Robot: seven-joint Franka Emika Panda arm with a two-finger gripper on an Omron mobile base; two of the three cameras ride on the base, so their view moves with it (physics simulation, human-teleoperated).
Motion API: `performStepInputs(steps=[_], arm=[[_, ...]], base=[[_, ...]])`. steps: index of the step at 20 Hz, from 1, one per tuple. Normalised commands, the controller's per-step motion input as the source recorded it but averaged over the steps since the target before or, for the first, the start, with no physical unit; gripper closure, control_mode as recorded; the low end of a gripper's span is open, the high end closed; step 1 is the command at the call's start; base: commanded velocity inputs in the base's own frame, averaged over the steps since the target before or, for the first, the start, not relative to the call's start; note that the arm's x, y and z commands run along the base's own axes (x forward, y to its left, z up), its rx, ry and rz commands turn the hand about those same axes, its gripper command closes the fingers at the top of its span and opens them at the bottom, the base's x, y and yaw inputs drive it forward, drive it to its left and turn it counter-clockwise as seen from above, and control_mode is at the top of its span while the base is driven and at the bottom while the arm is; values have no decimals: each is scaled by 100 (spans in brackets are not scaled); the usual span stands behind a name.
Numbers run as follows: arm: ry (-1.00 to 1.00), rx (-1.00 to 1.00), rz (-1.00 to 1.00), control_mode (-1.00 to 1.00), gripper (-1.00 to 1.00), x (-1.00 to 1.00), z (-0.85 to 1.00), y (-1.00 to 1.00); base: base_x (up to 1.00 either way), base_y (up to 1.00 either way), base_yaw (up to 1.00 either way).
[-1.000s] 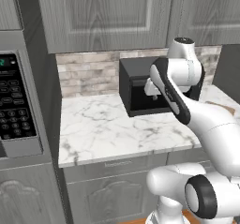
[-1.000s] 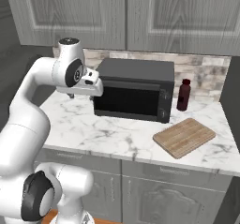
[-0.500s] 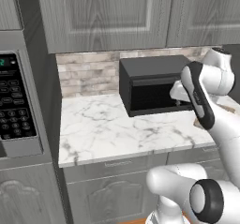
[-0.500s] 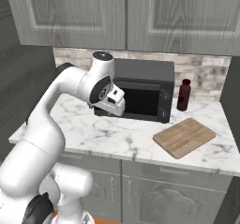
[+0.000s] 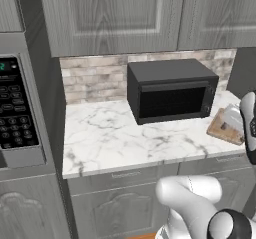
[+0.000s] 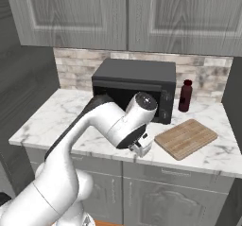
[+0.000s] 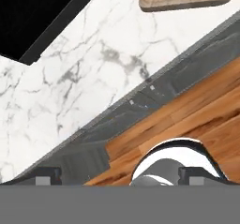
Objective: Open the drawer on the right and place the cutting tools on the cutting board.
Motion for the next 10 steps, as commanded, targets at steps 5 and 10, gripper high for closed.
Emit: performStepInputs(steps=[5,10], arm=[[0,27,-35,-100,-100,-39,-44,-96],[0,32,-34,-100,-100,-40,-38,-100]], base=[[0,0,0],[0,0,0]])
